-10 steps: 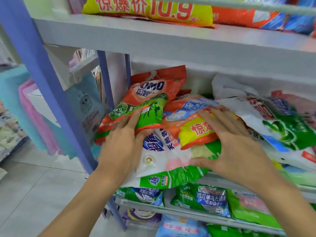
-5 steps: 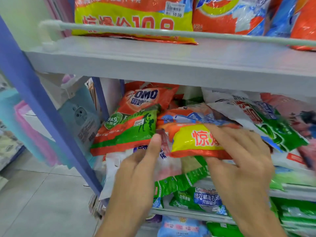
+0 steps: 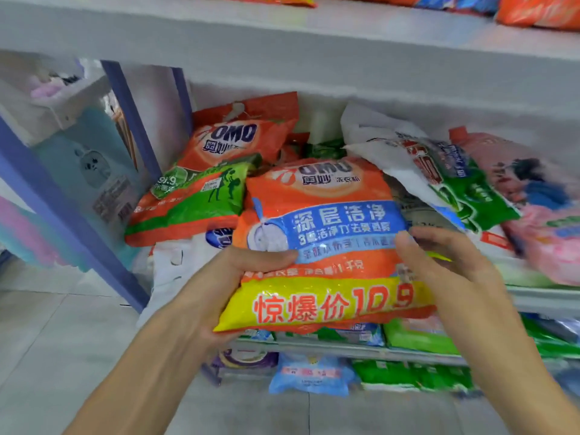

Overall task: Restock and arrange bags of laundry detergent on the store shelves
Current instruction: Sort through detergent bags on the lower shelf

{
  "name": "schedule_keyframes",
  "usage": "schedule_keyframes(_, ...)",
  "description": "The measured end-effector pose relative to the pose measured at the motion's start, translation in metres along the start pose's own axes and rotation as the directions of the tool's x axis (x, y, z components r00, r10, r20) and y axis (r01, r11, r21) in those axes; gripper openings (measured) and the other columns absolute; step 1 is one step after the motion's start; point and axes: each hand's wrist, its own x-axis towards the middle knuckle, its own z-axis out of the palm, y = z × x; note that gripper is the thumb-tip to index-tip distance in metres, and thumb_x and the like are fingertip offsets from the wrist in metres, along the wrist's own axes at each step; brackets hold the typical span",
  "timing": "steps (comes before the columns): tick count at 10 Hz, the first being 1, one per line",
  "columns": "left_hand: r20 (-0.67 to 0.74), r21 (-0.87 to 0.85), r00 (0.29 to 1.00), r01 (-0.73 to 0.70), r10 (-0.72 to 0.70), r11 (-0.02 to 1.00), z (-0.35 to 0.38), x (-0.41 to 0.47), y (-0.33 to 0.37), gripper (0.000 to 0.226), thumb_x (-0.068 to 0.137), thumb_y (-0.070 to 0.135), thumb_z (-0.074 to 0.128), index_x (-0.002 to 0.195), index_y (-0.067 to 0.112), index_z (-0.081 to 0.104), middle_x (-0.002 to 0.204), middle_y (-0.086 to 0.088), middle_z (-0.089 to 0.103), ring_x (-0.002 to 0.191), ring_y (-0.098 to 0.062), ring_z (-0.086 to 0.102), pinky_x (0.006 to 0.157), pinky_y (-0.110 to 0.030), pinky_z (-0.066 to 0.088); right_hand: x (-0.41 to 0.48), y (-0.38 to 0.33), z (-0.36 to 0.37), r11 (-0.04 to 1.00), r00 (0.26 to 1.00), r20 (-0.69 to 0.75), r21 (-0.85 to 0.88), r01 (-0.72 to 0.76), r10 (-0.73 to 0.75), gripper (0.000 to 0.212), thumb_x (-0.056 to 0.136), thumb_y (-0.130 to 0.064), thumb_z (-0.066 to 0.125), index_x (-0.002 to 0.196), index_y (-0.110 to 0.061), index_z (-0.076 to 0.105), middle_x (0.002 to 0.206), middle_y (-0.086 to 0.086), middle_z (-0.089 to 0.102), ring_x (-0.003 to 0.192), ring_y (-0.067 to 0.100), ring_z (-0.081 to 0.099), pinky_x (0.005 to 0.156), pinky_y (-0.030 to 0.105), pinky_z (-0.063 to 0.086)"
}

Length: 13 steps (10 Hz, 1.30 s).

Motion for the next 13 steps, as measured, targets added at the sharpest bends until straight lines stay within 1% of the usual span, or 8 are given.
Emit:
schedule_keyframes(1, 0.287, -0.196, 0.958, 0.041, 0.017, 0.98, 0.012, -0.012, 0.014, 0.048, 0.089, -0.001, 0.07, 0.133, -0.006, 0.052, 0.095, -0.015, 0.069, 0.042, -0.002, 0.064, 0.045, -0.013, 0.051, 0.017, -0.013, -0.009, 0.946, 0.934, 0.264, 0.151, -0.287, 0.241, 0.072, 0.061, -0.062, 0.078, 0.119, -0.021, 0.07, 0.106, 0.001, 0.079, 0.089, 0.021, 0.078, 0.082, 0.04, 0.059)
schedule_keyframes(2, 0.255, 0.029, 0.962, 0.092, -0.096, 0.995, 0.04, -0.071, 0.036, 0.133, 0.011, 0.011, 0.105, 0.132, -0.007, 0.053, 0.073, -0.022, 0.073, 0.059, -0.002, 0.072, 0.058, -0.015, 0.056, 0.016, -0.025, -0.021, 0.846, 0.83, 0.453, 0.25, -0.47, 0.326, 0.049, 0.067, -0.038, 0.08, 0.108, -0.01, 0.079, 0.104, 0.018, 0.078, 0.087, 0.035, 0.077, 0.085, 0.046, 0.059)
schedule_keyframes(4, 0.145, 0.189, 0.976, 0.134, -0.163, 0.973, 0.035, -0.094, 0.011, 0.049, 0.051, 0.011, 0.086, 0.098, 0.022, 0.081, 0.105, -0.022, 0.076, 0.081, -0.046, 0.073, 0.067, -0.068, 0.054, -0.008, -0.022, -0.036, 0.701, 0.775, 0.527, 0.403, -0.589, 0.348, 0.019, 0.071, -0.018, 0.07, 0.081, -0.007, 0.083, 0.097, 0.021, 0.078, 0.076, 0.034, 0.076, 0.071, 0.046, 0.064)
schedule_keyframes(5, 0.069, 0.085, 0.992, 0.101, -0.107, 0.991, 0.039, -0.11, 0.012, 0.065, 0.072, 0.01, 0.078, 0.131, 0.029, 0.062, 0.123, -0.017, 0.072, 0.099, -0.048, 0.071, 0.072, -0.064, 0.057, -0.025, -0.024, -0.037, 0.677, 0.741, 0.563, 0.385, -0.627, 0.365, 0.029, 0.077, -0.017, 0.07, 0.1, -0.002, 0.081, 0.111, 0.024, 0.075, 0.095, 0.038, 0.075, 0.089, 0.053, 0.059)
schedule_keyframes(8, 0.023, -0.011, 1.0, -0.006, 0.006, 1.0, 0.046, -0.193, 0.052, 0.077, 0.063, -0.011, 0.07, 0.132, 0.02, 0.06, 0.11, -0.017, 0.076, 0.082, -0.038, 0.076, 0.058, -0.046, 0.062, -0.075, -0.072, -0.063, 0.696, 0.722, 0.669, 0.433, -0.573, 0.177, 0.075, 0.059, -0.002, 0.085, 0.131, 0.002, 0.064, 0.122, 0.023, 0.071, 0.103, 0.039, 0.073, 0.082, 0.049, 0.062)
schedule_keyframes(9, 0.075, 0.066, 0.997, -0.029, 0.024, 0.997, 0.053, -0.222, 0.071, 0.08, 0.057, -0.005, 0.077, 0.133, 0.017, 0.061, 0.116, -0.023, 0.073, 0.094, -0.045, 0.073, 0.067, -0.052, 0.062, -0.092, -0.092, -0.072, 0.646, 0.718, 0.691, 0.51, -0.569, 0.087, 0.088, 0.044, -0.022, 0.1, 0.125, -0.004, 0.07, 0.122, 0.019, 0.072, 0.106, 0.035, 0.073, 0.083, 0.047, 0.062)
schedule_keyframes(11, 0.068, 0.1, 0.993, 0.092, -0.099, 0.991, 0.084, -0.254, 0.11, 0.099, 0.031, 0.039, 0.103, 0.12, 0.009, 0.072, 0.116, -0.024, 0.072, 0.096, -0.042, 0.074, 0.079, -0.054, 0.062, -0.106, -0.15, -0.085, 0.709, 0.818, 0.572, 0.548, -0.443, 0.069, 0.065, 0.08, -0.032, 0.072, 0.141, -0.015, 0.056, 0.128, 0.014, 0.071, 0.113, 0.033, 0.07, 0.092, 0.05, 0.059)
schedule_keyframes(13, -0.046, 0.08, 0.999, 0.004, -0.001, 0.997, 0.123, -0.255, 0.148, 0.042, 0.08, 0.033, 0.07, 0.115, 0.011, 0.073, 0.111, -0.016, 0.076, 0.088, -0.033, 0.077, 0.08, -0.049, 0.063, -0.102, -0.187, -0.107, 0.753, 0.822, 0.569, 0.541, -0.374, -0.001, 0.053, 0.088, -0.023, 0.067, 0.139, -0.013, 0.058, 0.126, 0.016, 0.071, 0.115, 0.037, 0.069, 0.094, 0.053, 0.057)
